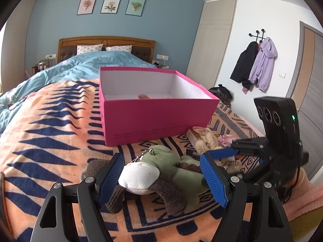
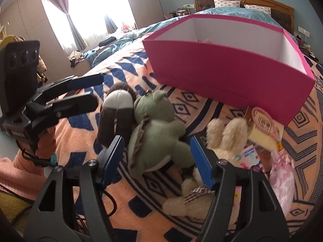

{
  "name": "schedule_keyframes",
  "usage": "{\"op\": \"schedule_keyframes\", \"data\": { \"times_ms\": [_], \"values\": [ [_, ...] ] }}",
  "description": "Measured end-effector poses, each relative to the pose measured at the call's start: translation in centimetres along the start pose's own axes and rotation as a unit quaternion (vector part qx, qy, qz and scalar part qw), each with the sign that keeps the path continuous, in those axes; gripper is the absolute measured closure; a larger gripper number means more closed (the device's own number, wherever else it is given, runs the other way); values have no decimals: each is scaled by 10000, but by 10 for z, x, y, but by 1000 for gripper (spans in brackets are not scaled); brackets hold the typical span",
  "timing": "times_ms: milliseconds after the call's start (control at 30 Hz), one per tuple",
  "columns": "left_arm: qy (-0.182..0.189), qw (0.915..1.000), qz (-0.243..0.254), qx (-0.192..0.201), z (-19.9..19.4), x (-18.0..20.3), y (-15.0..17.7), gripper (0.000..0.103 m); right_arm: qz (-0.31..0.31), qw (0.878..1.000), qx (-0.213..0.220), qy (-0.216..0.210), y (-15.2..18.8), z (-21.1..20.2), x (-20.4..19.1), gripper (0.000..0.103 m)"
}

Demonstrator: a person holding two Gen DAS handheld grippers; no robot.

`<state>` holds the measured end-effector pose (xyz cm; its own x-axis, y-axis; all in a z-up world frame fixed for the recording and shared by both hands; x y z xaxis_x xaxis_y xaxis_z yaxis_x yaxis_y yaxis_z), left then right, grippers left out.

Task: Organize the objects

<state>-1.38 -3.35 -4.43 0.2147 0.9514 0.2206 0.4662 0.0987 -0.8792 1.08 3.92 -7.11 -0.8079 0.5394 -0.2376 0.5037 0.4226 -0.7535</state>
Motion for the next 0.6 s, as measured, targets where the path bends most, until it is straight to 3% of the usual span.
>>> {"op": "schedule_keyframes", "data": {
  "times_ms": [333,467,600],
  "values": [
    [-59,9999,-62,-109,14,-5,6,24,-517,9968,-47,605,11,12,-6,33],
    [-68,9998,-27,-183,21,-6,6,24,-635,9964,1,569,10,11,-7,38],
    [69,9996,-122,-256,25,-7,7,24,-270,9991,57,312,1,4,6,43]
  ]
}}
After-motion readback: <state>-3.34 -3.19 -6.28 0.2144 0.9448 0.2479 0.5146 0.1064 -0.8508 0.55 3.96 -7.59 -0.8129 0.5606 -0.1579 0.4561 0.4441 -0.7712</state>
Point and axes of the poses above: each gripper's, at about its wrist camera, not at the fingertips, and z roughly the way its jaws point, x to its right, y to its underside, the point moved 8 cm from there along z, roughly the way its jaws point, and after that the axes turned 8 degrees about x, right-handed, at the moved point
